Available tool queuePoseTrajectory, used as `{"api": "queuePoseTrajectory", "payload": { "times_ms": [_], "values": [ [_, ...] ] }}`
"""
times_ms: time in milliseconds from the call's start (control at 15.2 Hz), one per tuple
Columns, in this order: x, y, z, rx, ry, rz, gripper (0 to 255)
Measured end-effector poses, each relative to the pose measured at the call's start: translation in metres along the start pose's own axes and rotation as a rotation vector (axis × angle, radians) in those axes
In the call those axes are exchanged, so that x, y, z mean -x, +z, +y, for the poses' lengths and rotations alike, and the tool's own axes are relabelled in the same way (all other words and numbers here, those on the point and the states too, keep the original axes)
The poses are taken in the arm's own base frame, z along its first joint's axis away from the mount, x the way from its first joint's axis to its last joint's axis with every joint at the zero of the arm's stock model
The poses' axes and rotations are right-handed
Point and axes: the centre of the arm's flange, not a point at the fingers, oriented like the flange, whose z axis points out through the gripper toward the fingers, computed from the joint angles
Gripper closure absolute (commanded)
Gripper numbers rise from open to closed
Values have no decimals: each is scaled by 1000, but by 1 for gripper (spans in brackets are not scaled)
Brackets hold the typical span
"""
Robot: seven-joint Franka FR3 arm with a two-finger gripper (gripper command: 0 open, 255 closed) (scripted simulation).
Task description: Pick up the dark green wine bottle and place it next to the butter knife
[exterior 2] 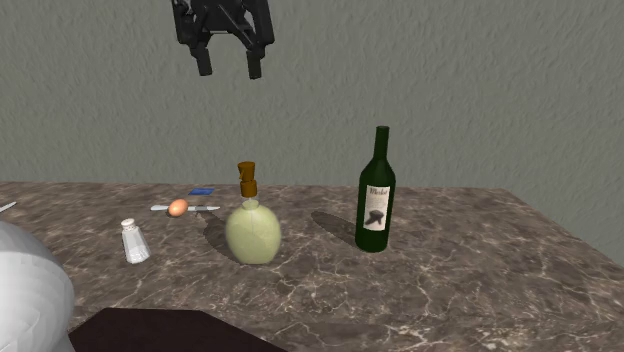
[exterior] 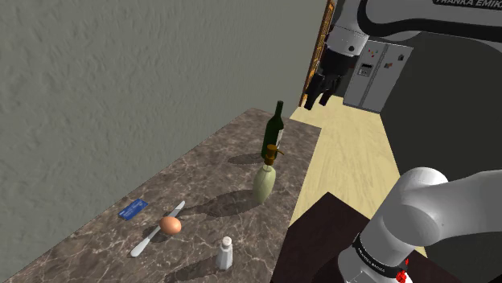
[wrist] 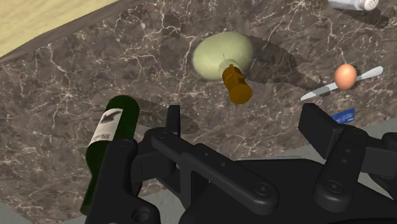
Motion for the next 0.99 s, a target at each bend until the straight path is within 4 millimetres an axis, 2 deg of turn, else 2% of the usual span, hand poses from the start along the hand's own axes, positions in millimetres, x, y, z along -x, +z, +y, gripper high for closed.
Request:
{"api": "queuePoseTrajectory", "payload": {
  "times_ms": [132, 264, 792, 990],
  "values": [
    [-4, 2, 3, 0, -1, -1, 0],
    [-18, 9, 16, -1, -3, -6, 0],
    [-99, 44, 79, -3, -16, -29, 0],
    [-127, 64, 102, -4, -21, -38, 0]
  ]
}}
